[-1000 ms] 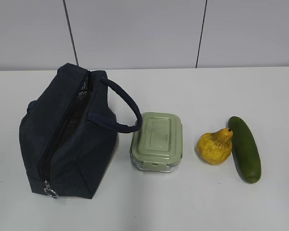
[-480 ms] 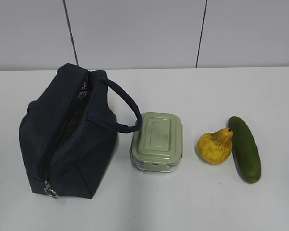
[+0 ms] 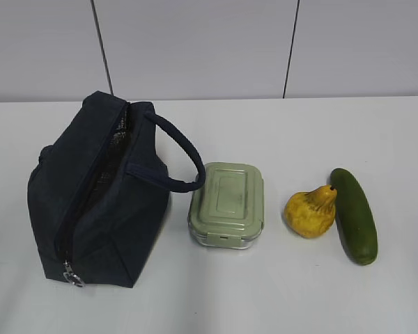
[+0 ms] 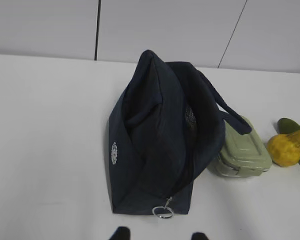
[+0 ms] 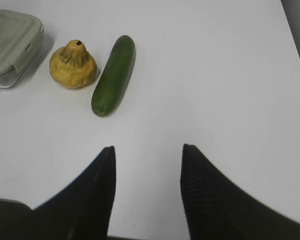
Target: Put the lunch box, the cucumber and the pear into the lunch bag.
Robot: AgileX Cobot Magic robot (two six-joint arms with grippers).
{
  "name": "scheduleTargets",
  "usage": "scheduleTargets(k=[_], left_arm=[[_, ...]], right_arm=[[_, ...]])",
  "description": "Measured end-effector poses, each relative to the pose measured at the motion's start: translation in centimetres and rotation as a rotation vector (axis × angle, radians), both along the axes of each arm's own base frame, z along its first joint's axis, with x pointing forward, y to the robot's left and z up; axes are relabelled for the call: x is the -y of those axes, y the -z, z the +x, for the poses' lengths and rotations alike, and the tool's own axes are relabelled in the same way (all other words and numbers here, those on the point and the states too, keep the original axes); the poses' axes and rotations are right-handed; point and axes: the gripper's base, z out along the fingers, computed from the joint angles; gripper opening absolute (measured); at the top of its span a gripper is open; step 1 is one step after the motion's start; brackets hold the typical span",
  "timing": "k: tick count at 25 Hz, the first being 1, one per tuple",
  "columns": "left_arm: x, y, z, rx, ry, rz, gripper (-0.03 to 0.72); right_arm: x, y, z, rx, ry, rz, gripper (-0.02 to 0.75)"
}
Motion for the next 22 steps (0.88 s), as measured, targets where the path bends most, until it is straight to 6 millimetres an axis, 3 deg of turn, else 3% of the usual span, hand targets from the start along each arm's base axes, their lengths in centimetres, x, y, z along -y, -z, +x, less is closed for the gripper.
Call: scheduleTargets(k=[5, 9, 18, 22], left_arm=[[0.3, -0.6, 2.6, -0.028, -0.004, -0.081, 0.243], [0.4, -0.4, 4.9, -0.073, 0.027, -0.046, 0.248], [1.0, 0.9, 11.1, -0.199, 0.144, -0.029, 0.260], [1.3, 0.2, 13.8, -0.182, 0.198, -0.026, 0.260]], right_arm=[[-0.7, -0.5, 4.9, -0.058, 0.009, 0.069, 0.345], [-1.2, 0.0, 8.9, -0.133, 0.011, 0.101, 0.345], [-1.9, 0.6, 15.8, -0.212, 0.026, 0.130, 0.345], [-2.1, 1.5, 18.8, -0.299, 0.031, 0.113, 0.345]])
